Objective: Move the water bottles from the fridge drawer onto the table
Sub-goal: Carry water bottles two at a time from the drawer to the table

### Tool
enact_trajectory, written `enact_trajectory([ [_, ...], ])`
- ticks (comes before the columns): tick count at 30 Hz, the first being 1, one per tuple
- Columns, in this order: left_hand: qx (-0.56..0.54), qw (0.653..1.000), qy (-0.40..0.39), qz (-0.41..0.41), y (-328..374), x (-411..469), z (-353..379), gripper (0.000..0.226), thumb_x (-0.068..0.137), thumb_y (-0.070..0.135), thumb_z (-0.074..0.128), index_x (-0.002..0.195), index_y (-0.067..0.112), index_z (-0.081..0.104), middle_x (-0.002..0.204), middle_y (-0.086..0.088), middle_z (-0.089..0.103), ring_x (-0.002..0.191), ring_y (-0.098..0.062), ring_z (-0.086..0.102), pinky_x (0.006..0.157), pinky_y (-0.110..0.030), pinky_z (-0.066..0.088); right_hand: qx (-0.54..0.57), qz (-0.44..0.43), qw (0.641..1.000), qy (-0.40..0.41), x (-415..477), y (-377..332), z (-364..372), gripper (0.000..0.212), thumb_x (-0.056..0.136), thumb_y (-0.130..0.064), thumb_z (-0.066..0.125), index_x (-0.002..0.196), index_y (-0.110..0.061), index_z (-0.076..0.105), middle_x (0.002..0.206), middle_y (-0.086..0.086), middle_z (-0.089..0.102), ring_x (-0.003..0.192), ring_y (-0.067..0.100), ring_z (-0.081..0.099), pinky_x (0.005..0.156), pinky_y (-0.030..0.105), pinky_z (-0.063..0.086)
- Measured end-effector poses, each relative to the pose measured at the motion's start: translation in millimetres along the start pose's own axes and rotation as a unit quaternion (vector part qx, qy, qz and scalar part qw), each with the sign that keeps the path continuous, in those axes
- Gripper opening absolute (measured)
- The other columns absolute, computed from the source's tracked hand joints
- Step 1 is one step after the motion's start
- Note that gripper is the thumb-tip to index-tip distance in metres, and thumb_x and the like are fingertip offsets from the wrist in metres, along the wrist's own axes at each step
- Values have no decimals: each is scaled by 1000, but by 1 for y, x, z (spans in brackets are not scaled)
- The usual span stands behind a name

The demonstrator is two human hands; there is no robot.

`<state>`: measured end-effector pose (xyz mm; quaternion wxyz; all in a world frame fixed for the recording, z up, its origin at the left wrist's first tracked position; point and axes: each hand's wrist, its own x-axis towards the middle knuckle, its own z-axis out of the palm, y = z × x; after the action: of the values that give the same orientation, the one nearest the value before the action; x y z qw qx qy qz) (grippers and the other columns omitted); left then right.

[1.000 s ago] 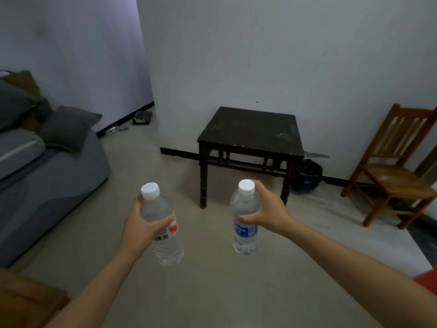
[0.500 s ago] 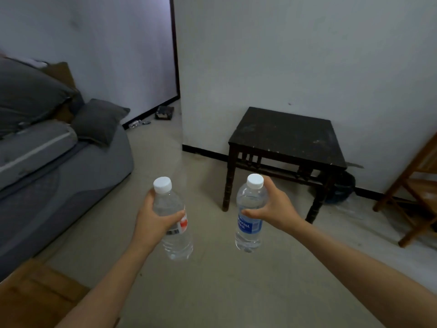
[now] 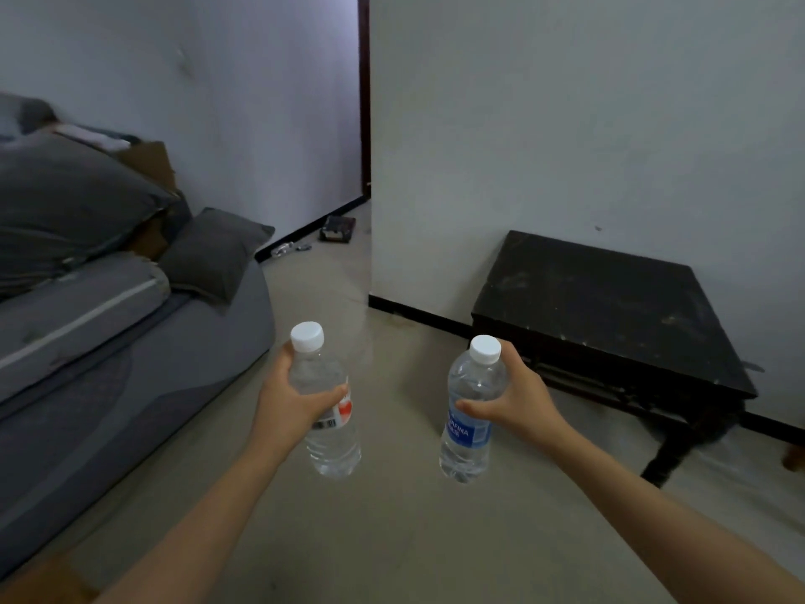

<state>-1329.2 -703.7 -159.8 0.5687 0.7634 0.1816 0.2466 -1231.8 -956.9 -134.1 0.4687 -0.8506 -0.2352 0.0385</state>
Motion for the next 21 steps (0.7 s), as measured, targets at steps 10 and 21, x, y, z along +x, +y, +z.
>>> enact_trajectory([
  [10, -26, 999, -29, 13, -40, 159, -19, 70, 49, 19, 82, 112, 21, 51, 100, 4, 62, 92, -14, 61, 80, -30, 48, -38, 12, 999, 36, 140, -8, 57, 70, 63, -21, 82, 112, -42, 35, 101, -16, 53, 102, 12, 53, 85, 32, 50],
  [21, -9, 994, -101, 35, -76, 336, -40, 63, 62, 2, 80, 108, 27, 45, 94, 13, 55, 96, -19, 55, 84, -35, 45, -53, 104, 989, 94, 264, -20, 120, 72, 65, -19, 81, 115, -36, 32, 109, -9, 50, 105, 12, 49, 85, 30, 48],
])
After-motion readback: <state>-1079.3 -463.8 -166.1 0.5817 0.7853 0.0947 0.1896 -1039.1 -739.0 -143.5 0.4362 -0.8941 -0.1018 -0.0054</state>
